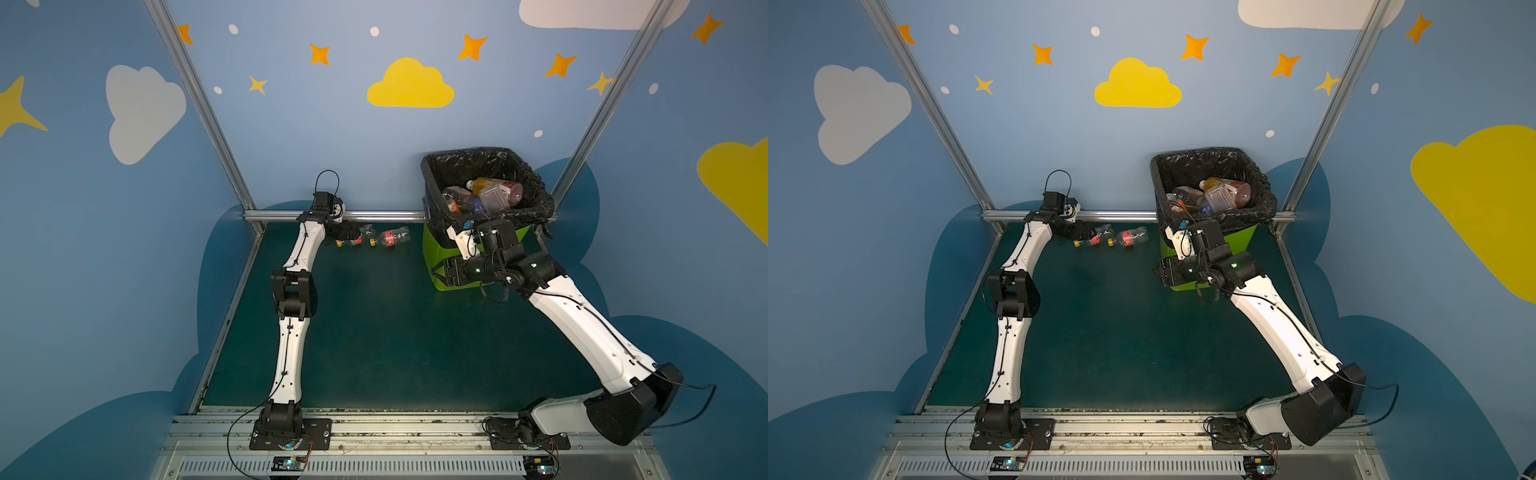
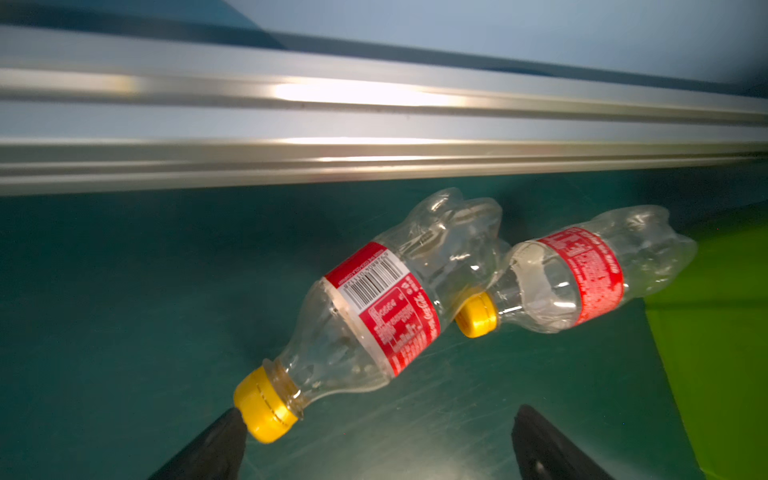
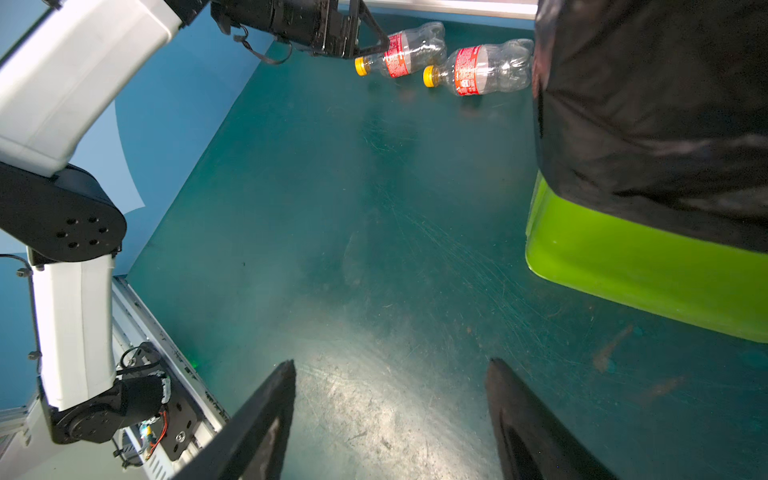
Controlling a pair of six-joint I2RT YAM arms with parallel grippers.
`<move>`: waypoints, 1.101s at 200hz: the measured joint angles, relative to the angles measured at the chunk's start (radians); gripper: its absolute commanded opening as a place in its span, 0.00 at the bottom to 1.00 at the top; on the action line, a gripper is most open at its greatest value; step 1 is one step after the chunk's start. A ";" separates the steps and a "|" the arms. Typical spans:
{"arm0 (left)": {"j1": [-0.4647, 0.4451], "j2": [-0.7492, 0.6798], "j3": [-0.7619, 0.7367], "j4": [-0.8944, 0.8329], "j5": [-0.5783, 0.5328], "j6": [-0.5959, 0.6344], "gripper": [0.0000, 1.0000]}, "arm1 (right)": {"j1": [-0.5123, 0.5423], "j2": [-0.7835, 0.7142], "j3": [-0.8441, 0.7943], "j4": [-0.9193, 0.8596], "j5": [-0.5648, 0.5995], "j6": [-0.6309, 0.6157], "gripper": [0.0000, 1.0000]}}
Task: Throw the plastic bottles in the bin
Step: 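Reach the left gripper toward the red-label yellow-cap bottles while right arm draws back, then lower the left gripper onto the nearer red-label bottle and close it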
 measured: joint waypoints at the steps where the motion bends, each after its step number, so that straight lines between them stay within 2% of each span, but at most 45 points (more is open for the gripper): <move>1: 0.000 0.001 0.000 0.001 0.000 0.000 1.00 | 0.000 0.000 0.000 0.000 0.001 0.000 0.73; 120: 0.015 0.058 0.001 0.092 0.040 0.004 1.00 | 0.011 -0.019 0.015 -0.030 0.078 0.032 0.72; 220: -0.055 0.114 0.002 0.129 0.073 -0.021 1.00 | 0.011 -0.049 0.008 -0.060 0.122 0.038 0.73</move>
